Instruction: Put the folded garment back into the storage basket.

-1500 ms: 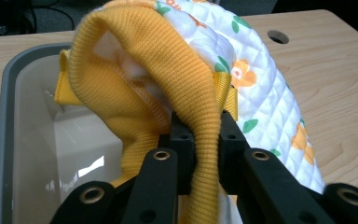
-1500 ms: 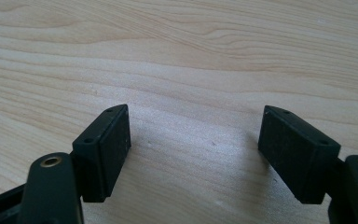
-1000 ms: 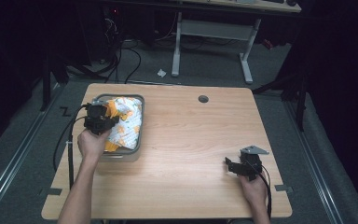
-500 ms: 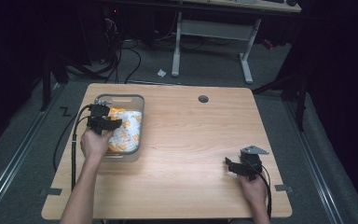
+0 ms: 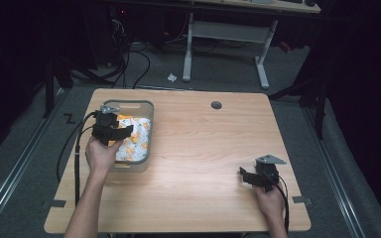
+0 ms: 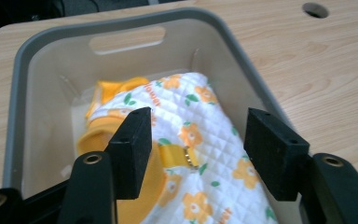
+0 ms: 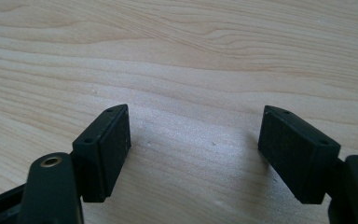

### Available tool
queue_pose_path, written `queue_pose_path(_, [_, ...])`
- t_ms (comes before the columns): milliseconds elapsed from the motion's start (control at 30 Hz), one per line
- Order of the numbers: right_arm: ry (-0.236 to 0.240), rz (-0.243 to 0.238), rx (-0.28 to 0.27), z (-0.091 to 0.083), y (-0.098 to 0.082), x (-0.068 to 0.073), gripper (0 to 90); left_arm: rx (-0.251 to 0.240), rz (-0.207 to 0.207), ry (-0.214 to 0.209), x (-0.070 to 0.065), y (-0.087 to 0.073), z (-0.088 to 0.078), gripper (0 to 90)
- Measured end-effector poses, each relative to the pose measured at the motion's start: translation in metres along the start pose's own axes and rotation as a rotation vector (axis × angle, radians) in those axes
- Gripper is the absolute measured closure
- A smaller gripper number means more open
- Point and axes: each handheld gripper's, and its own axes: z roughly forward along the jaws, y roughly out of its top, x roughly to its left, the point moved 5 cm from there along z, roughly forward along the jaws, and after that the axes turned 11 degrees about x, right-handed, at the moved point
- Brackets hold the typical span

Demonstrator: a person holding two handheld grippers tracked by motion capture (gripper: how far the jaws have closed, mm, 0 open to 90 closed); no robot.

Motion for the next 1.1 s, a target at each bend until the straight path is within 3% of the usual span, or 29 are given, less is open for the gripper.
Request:
queue_pose_path(333, [0.000, 0.000, 0.000, 0.000, 0.000, 0.000, 25.5, -0.061, 0.022, -0.049, -0.019, 0.002, -0.012, 40.7])
queue_pose_path(967, [0.000, 0.000, 0.000, 0.000, 0.000, 0.000, 25.5, -0.104, 0.072, -0.100, -0.048, 0.001, -0.024, 39.8])
queue_pose_path(1100, [0.000, 0.000, 0.000, 0.000, 0.000, 0.000, 25.5, -0.100, 0.103, -0.074, -0.055, 0.000, -0.023, 39.4])
